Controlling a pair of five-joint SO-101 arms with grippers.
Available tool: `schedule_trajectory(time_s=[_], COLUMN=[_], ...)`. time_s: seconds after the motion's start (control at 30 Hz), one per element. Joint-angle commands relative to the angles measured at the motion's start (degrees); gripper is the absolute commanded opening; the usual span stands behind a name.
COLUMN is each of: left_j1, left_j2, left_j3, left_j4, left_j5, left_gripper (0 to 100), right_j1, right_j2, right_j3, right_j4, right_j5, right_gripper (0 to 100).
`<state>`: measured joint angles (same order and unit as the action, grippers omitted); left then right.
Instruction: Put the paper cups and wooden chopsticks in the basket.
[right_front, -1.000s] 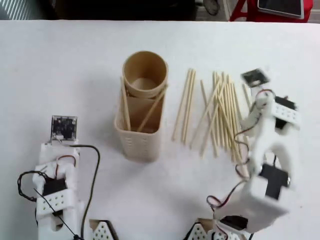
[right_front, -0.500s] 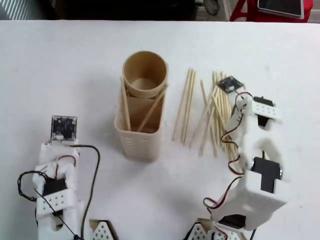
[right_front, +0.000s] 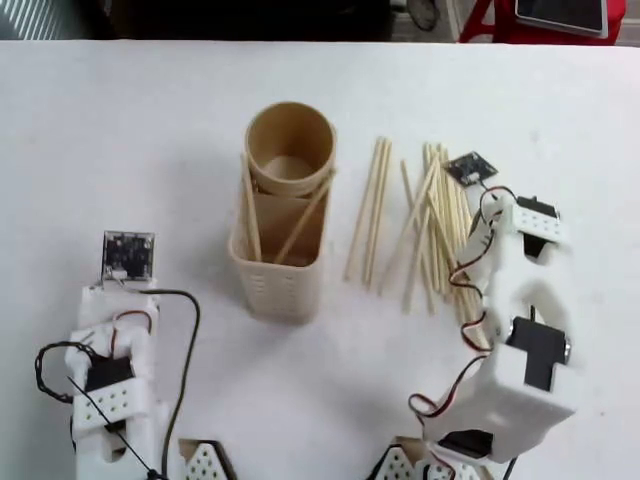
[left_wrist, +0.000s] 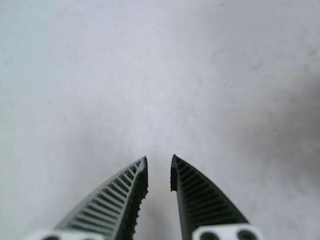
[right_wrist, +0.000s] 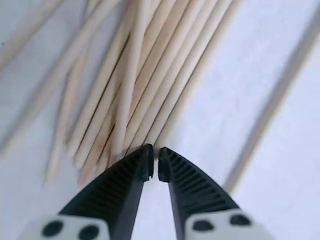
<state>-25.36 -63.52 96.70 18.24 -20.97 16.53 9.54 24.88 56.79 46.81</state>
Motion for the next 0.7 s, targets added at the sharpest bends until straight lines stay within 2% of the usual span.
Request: schedule_trajectory(time_s=[0.0, 0.2, 0.3, 0.47, 0.67], left_j1=[-0.5, -0.5, -0.5, -0.5, -0.5], left_j2=[-0.9, -0.9, -0.9, -0.9, -0.9], left_j3=[-0.1, -0.1, -0.1, -0.1, -0.1], left_j4=[0.1, 0.1, 0.1, 0.1, 0.1], left_j5=[-0.7, -0.7, -0.7, -0.7, -0.7], left_gripper=[10, 10, 10, 10, 10], right_j1=[2.6, 2.9, 0.4, -7.2, -16.3], right_j2=[-8.7, -30.8, -43.2, -59.2, -71.4], right_j3=[0.0, 4.8, 9.0, 12.8, 12.9], right_j4=[-0.4, 1.5, 1.9, 5.9, 8.8], right_j5=[-3.6, -9.4, -11.6, -16.2, -19.5], right_gripper=[1.8, 1.8, 1.8, 1.8, 1.8])
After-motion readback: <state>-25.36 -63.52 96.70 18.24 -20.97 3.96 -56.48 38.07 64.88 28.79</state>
